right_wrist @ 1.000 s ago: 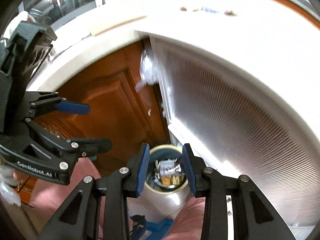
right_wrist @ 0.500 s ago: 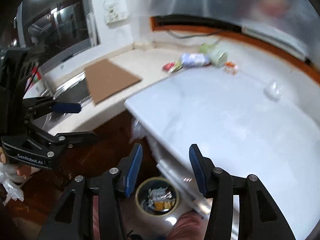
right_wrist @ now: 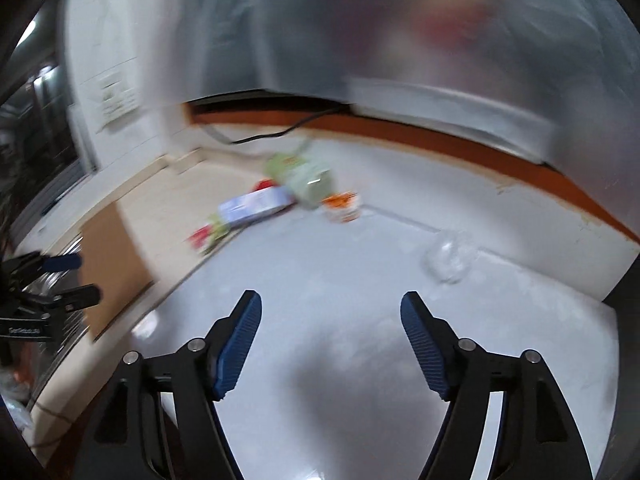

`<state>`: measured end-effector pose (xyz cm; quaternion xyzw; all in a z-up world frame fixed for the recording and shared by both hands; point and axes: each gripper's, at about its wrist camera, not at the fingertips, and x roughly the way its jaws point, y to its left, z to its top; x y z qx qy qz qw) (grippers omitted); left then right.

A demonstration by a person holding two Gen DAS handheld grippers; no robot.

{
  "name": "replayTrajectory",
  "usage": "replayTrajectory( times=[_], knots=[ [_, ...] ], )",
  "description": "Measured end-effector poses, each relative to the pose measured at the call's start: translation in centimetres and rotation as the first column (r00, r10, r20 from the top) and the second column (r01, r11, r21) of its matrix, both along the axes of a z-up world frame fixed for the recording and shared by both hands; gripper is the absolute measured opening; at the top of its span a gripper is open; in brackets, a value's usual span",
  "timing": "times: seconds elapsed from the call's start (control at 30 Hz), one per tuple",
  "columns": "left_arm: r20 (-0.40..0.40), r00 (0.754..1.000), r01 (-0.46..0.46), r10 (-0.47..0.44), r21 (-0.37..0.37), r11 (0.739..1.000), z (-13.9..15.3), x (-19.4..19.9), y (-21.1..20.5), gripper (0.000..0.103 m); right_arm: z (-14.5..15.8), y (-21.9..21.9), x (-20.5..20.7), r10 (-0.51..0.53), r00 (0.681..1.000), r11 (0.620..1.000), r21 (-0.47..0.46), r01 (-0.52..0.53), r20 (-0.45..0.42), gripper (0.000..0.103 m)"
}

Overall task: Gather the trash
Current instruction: 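Raise both grippers back up over the counter, then grasp the clear plastic bag with the right gripper while the left gripper grasps the strawberry packet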

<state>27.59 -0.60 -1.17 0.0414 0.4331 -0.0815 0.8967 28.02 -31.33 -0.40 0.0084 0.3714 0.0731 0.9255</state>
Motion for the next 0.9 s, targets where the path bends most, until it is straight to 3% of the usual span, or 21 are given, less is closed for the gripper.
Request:
replayTrajectory(
  times=[0.23,0.4,0.63,0.9],
  knots=[
    [-0.06,0.996,-0.068,0.067,-0.01,0.998,-4.2,8.5,1.0,0.083,-3.3,-5.9,7.7,-0.161,0.986,0.987,0.017,0.162,-0.036,0.074],
    [-0.098,0.99,-0.102,0.098,-0.03,0.994,-6.8,13.0,1.8,0.083,-6.1,-8.9,11.0,-0.234,0.969,0.97,0.04,0.238,-0.077,0.074],
    [-0.128,0.985,-0.122,0.114,-0.061,0.991,-9.1,16.5,2.0,0.083,-9.7,-10.1,14.4,-0.263,0.957,0.961,0.054,0.271,-0.121,0.074],
    [-0.156,0.981,-0.124,0.114,-0.057,0.991,-11.3,18.9,1.0,0.081,-11.7,-8.8,16.2,-0.245,0.96,0.967,0.039,0.253,-0.134,0.073]
  ],
)
